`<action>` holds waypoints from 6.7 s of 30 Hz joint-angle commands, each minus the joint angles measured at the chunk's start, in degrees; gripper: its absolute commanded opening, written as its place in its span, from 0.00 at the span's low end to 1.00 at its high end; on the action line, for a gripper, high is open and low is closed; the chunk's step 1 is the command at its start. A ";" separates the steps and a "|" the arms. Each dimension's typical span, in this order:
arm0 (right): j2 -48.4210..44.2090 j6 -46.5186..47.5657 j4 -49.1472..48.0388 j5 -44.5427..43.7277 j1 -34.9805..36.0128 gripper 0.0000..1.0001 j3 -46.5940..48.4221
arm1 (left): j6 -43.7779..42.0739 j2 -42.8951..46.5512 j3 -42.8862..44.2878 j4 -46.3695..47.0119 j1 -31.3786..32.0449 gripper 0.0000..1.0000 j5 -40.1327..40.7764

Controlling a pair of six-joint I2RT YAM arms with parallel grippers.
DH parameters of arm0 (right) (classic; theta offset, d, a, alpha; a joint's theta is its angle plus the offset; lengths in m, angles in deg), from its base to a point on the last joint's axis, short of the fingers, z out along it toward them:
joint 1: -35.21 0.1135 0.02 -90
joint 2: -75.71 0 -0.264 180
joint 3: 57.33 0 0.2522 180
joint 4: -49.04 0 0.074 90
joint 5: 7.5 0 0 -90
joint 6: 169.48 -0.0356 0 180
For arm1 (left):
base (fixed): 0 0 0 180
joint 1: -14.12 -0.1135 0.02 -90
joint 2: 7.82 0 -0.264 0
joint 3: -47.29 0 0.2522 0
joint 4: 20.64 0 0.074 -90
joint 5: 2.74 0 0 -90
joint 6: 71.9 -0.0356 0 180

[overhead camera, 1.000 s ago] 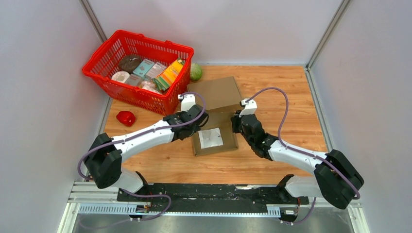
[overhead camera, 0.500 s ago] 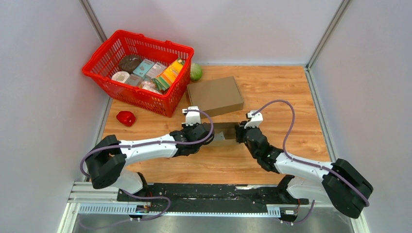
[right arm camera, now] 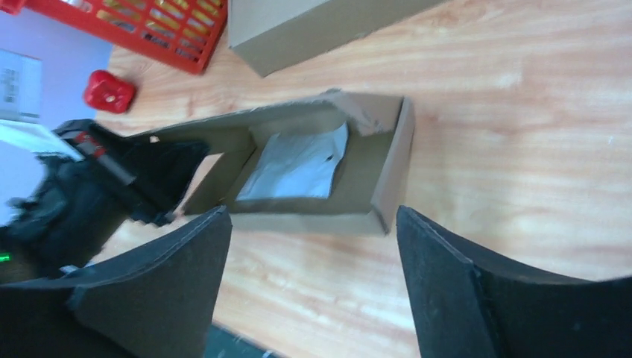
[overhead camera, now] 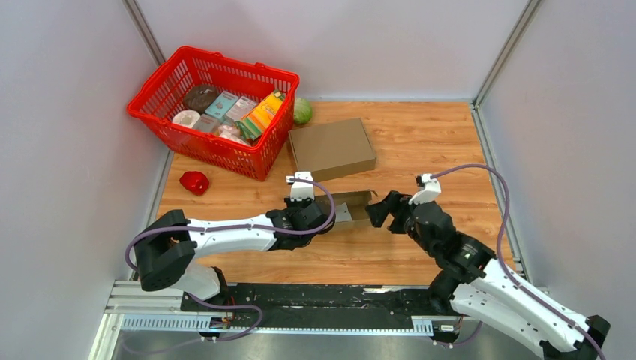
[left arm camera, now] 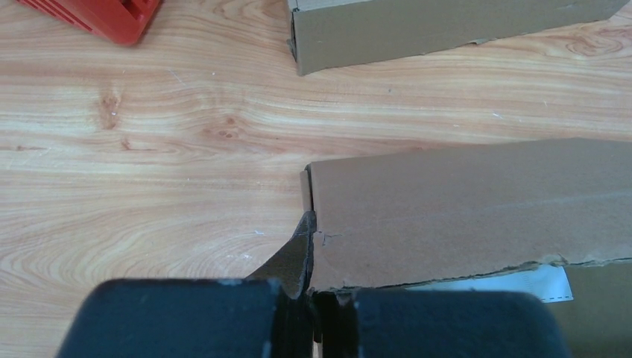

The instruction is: Fold the paper box

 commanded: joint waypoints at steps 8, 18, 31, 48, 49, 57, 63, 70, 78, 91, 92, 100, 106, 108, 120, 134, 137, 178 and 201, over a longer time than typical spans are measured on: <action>14.52 -35.31 9.39 16.57 -1.36 0.89 18.13 | 1.82 -1.66 0.85 -2.50 2.11 0.00 2.61; 21.92 -48.77 -3.03 11.47 -3.29 0.63 12.43 | 2.88 -1.48 1.03 -3.91 3.86 0.00 4.72; 29.39 -55.01 -11.99 13.41 -4.87 0.36 10.32 | 4.37 -0.96 0.59 -4.79 5.18 0.00 6.48; 18.94 -54.95 -22.36 15.52 -5.23 0.33 -8.84 | -5.03 32.51 -20.41 -0.48 10.37 0.43 -22.77; 18.33 -53.10 -23.33 16.13 -5.23 0.34 -9.80 | -6.86 34.10 -20.59 -0.48 10.28 0.43 -26.44; 10.44 -19.11 -6.32 27.90 -6.10 0.82 -9.12 | -10.75 30.69 -6.89 0.64 3.09 0.34 -37.19; 3.20 1.40 14.79 31.68 -9.69 0.84 0.10 | -8.37 21.47 -6.53 11.79 -7.11 0.24 -44.57; 11.01 0.89 4.76 49.51 -18.49 0.58 12.07 | -7.59 6.87 -10.64 24.80 -9.05 0.19 -51.54; 32.90 -2.36 -23.05 62.98 -23.15 0.49 3.49 | -5.56 3.88 -15.59 27.03 -9.49 0.22 -47.92; 25.60 3.08 -8.03 43.03 -32.73 0.66 -2.17 | -11.89 16.67 -12.41 15.35 -10.11 0.46 -43.98; 27.01 3.95 -9.52 43.73 -33.00 0.69 -1.82 | -12.32 18.28 -12.33 13.16 -10.98 0.51 -43.10; 44.15 4.66 -24.03 56.65 -35.02 0.48 2.23 | -7.50 24.79 -17.60 8.03 -18.45 0.70 -49.68; 47.50 3.26 -25.10 55.25 -38.36 0.26 0.03 | -1.17 20.24 -22.88 17.61 -22.15 0.73 -57.32; 48.20 2.91 -25.09 55.24 -39.67 0.22 -0.49 | -0.29 18.04 -23.14 19.81 -22.15 0.73 -58.29; 54.01 0.27 -30.02 60.70 -43.46 0.20 -3.31 | 9.02 16.72 -30.97 42.49 -22.15 0.75 -57.33; 56.73 -1.23 -31.15 62.01 -46.80 0.19 -3.84 | 22.04 13.11 -29.92 42.66 -19.86 0.76 -55.65; 56.73 -1.22 -31.59 62.36 -46.71 0.19 -4.01 | 22.91 9.16 -28.42 48.26 -19.86 0.76 -58.28; 37.83 67.21 -16.71 -37.28 46.10 1.00 15.77 | 50.51 59.60 -38.70 10.25 -33.66 0.35 -81.41; 40.64 64.00 -17.11 -35.10 47.16 0.28 17.51 | 25.24 59.70 -24.05 -5.26 -33.75 0.75 -75.35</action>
